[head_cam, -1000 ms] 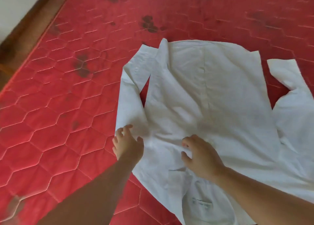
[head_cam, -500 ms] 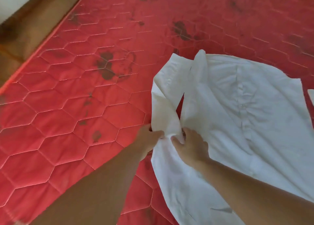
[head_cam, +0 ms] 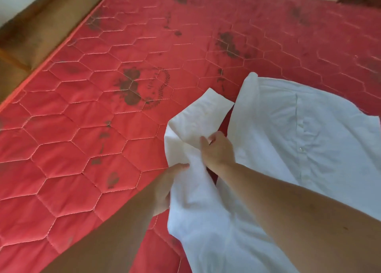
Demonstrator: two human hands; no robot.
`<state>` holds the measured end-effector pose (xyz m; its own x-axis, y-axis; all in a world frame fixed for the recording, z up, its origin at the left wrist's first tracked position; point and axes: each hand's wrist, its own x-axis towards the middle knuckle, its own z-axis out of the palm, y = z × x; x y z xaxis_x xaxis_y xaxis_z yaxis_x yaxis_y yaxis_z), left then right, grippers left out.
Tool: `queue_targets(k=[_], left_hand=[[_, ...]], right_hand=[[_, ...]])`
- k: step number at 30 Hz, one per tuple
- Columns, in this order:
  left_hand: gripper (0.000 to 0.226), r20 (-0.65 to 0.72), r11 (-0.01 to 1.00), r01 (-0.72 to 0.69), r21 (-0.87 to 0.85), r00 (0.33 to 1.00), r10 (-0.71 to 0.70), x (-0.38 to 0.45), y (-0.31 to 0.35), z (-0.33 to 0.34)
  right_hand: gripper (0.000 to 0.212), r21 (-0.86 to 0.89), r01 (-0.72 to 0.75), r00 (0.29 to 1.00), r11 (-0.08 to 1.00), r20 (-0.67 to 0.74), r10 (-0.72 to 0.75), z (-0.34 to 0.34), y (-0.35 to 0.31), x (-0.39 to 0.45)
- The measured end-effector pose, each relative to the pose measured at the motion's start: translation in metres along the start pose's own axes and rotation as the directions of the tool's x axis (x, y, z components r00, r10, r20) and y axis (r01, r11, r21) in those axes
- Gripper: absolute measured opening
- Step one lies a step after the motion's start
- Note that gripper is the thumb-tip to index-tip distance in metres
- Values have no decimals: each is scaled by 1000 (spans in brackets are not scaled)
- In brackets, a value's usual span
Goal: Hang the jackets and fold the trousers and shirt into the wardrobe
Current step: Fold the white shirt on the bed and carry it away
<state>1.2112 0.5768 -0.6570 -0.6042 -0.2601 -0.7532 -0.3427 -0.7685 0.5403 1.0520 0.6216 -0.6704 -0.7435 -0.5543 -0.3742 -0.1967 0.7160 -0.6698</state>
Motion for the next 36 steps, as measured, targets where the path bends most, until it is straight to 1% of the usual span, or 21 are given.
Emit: queue_targets(k=[2,4,6,7,9,11,13,14,16,18,19,22,23,24,25,27,28,29,32,34,36], left_hand=[[45,-98,990,-72,-119,993,60,19,11,12],[36,-144,972,-134,-195,984,107,41,27,19],[37,-122,947,-181,-266,981,153,62,42,20],[41,-105,935,-195,-297,980,171,69,48,19],[43,-93,912,-223,-345,975,203,81,56,12],[43,-48,883,-251,-397,966,254,89,63,0],[48,-5,857,-233,-460,966,260,93,72,-10],[52,6,853,-209,-478,971,241,96,77,-14],[59,19,863,-166,-478,980,199,102,86,-23],[59,-2,889,-150,-432,986,166,110,94,-25],[56,-43,911,-150,-384,989,145,114,97,-23],[34,-248,956,-158,-245,964,96,129,107,-14],[36,-275,968,-148,-204,957,89,132,111,-11],[41,-259,983,-111,-148,963,70,134,115,-7],[46,-211,995,-62,-76,977,45,136,119,-3],[50,-125,999,-9,49,992,15,141,131,5],[48,-102,997,-17,69,995,24,146,136,9],[47,-85,997,-37,68,995,43,152,141,14],[48,-57,997,-79,-3,995,79,168,150,28],[49,-67,992,-114,-59,992,110,177,151,31],[46,-111,983,-152,-104,984,140,183,148,32]], right_hand=[[18,-220,-14,991,975,-130,-15,-23,17,21],[30,-412,-47,989,910,-149,-17,-39,27,47],[41,-508,-115,986,853,-165,35,-46,30,72],[43,-555,-138,985,820,-161,56,-46,30,83],[37,-599,-100,990,795,-139,20,-45,28,99],[27,-553,37,985,832,-120,-123,-41,27,108],[35,-484,210,959,850,-68,-276,-36,25,107],[39,-446,267,948,855,-39,-316,-34,24,106],[46,-405,293,938,866,-56,-343,-34,21,109],[48,-362,246,921,899,-203,-333,-40,16,124],[43,-338,221,900,915,-292,-325,-45,11,135],[12,-235,158,798,959,-541,-264,-68,-4,171],[14,-174,129,777,976,-594,-208,-78,-6,183],[23,-130,87,790,988,-596,-148,-88,-6,194],[34,-137,18,841,990,-534,-90,-98,-3,205],[46,-354,-85,962,931,-274,-16,-111,6,219],[46,-451,-78,986,889,-169,1,-115,10,223],[43,-501,-54,993,864,-115,-4,-117,13,226],[21,-520,80,984,851,-93,-149,-116,21,231],[17,-503,143,976,852,-73,-207,-115,24,236],[16,-487,171,960,857,-115,-257,-117,25,240]])
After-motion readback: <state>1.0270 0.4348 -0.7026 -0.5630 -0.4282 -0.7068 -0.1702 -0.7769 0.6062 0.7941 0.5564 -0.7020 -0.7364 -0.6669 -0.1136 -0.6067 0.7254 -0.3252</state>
